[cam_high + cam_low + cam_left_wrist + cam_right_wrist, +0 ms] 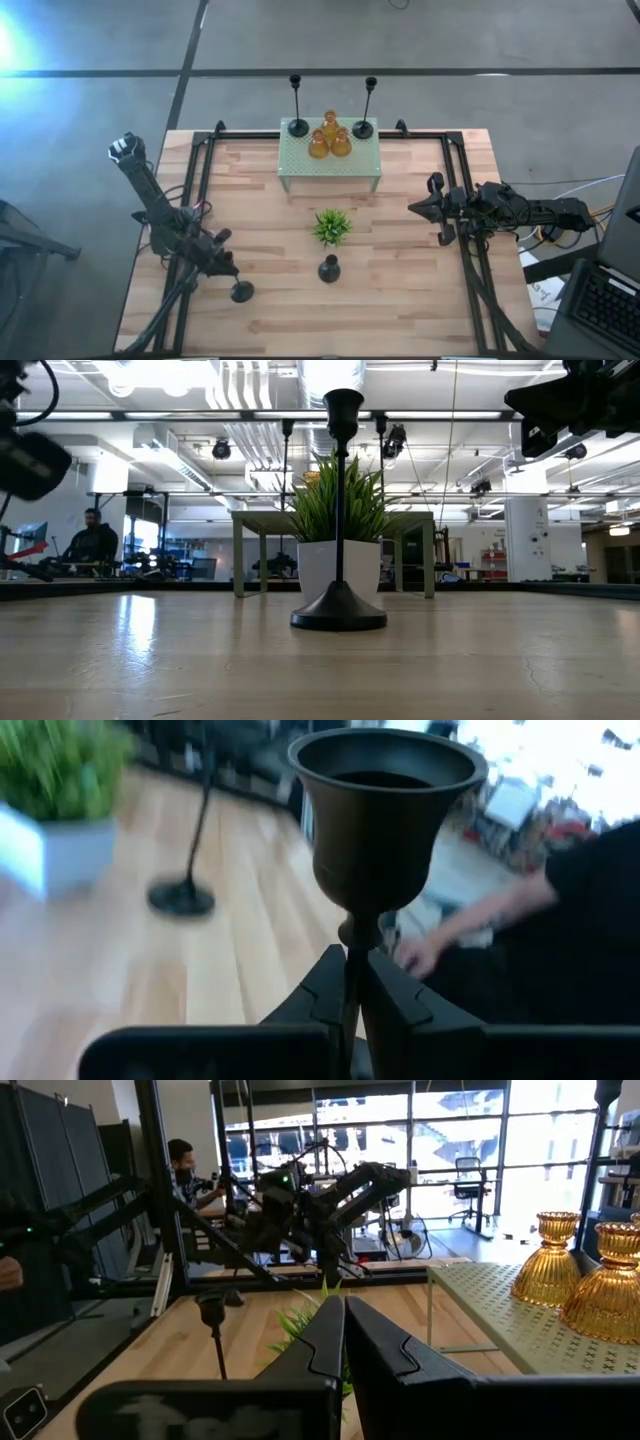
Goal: Pick & Place candle stick holders
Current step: Put the black candle holder on the shelf
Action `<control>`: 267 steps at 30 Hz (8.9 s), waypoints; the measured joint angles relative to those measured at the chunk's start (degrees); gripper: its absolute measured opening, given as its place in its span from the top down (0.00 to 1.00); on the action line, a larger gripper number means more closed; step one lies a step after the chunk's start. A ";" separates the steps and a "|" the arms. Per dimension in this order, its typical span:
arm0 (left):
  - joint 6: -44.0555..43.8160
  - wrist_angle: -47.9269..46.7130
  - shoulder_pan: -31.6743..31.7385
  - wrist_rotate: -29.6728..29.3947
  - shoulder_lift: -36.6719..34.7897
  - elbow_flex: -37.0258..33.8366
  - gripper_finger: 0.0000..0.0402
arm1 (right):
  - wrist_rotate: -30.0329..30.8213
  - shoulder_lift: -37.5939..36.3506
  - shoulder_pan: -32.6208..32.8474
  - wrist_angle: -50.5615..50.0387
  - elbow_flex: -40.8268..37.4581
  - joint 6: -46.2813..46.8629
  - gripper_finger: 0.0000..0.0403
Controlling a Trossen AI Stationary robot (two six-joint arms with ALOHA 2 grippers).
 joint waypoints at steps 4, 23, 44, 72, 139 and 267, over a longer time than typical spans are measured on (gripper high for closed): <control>8.33 6.91 1.38 -1.28 0.00 1.47 0.96 | 0.00 0.00 0.00 0.00 0.00 0.00 0.98; 29.10 -2.23 31.00 -8.65 14.66 26.87 0.96 | 0.00 0.00 0.00 0.00 0.00 0.00 0.98; 26.71 -14.02 59.95 1.00 34.49 48.98 0.96 | 0.00 0.00 -0.01 0.00 0.00 0.04 0.98; 20.27 -17.49 77.05 11.21 44.22 52.08 0.96 | 0.00 0.00 0.00 0.00 0.00 0.00 0.98; 23.55 -15.95 77.18 15.27 42.51 48.29 0.72 | 0.00 0.00 0.00 0.00 0.00 0.00 0.98; 38.48 0.38 54.30 14.29 7.85 4.71 0.39 | 23.23 81.83 27.77 20.17 26.70 15.78 0.92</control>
